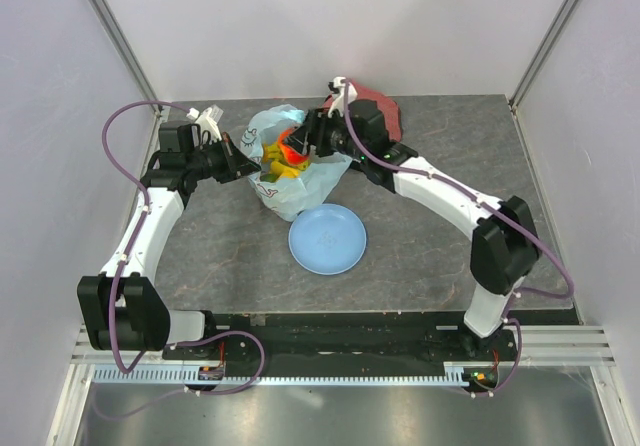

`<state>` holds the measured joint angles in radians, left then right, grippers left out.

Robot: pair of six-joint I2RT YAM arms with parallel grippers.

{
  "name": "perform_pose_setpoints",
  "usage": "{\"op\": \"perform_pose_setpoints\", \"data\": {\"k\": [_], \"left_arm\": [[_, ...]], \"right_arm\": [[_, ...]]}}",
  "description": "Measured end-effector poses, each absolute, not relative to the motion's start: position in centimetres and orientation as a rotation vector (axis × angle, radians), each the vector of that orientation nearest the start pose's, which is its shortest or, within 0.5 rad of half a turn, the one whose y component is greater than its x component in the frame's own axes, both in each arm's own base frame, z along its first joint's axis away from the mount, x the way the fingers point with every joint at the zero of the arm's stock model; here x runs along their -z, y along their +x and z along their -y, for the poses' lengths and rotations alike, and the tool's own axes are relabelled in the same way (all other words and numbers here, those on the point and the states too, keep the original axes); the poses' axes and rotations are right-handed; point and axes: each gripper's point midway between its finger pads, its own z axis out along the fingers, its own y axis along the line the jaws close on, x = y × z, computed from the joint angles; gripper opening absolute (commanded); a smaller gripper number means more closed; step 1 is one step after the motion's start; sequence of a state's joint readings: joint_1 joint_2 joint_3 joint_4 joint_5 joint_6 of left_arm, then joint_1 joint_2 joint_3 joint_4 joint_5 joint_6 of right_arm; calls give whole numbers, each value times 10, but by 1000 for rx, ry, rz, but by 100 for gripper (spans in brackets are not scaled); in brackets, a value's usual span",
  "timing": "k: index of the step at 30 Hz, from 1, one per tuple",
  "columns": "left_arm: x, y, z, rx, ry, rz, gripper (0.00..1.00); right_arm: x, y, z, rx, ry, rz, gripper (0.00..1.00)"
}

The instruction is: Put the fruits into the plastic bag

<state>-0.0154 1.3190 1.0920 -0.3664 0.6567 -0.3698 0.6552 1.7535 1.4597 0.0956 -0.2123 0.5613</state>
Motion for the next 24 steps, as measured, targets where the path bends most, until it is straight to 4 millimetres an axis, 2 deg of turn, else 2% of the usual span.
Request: {"op": "perform_pose_setpoints", "data": {"k": [2,6,14,16,17,18,20,23,24], "left_arm": [[-226,352,125,930,4,-2167,2],[-227,352,124,929,5,-2165,2],[-227,351,124,929,5,-2165,2],[-227,351,125,930,5,-2165,2],[-227,351,125,930,5,-2165,2],[-227,351,125,930,5,-2165,1],[-227,351,125,930,5,-2165,1],[-227,351,124,929,5,-2167,1],[-227,351,124,930,4,-2168,2]], "right_arm": [[-278,403,-394,-1049,-279,-1875,0],[-265,405,-408,-1023,-314,-1918,0],[-217,431,-431,-888,-352,-2051,0],[-203,431,-432,-854,-365,-2089,1],[-196,429,-433,-836,-374,-2111,5],[-189,427,-433,-822,-383,-2132,14],[-176,420,-433,-799,-404,-2175,23],[-165,413,-433,-775,-429,-2211,45],[-164,412,-433,-771,-434,-2217,58]]}}
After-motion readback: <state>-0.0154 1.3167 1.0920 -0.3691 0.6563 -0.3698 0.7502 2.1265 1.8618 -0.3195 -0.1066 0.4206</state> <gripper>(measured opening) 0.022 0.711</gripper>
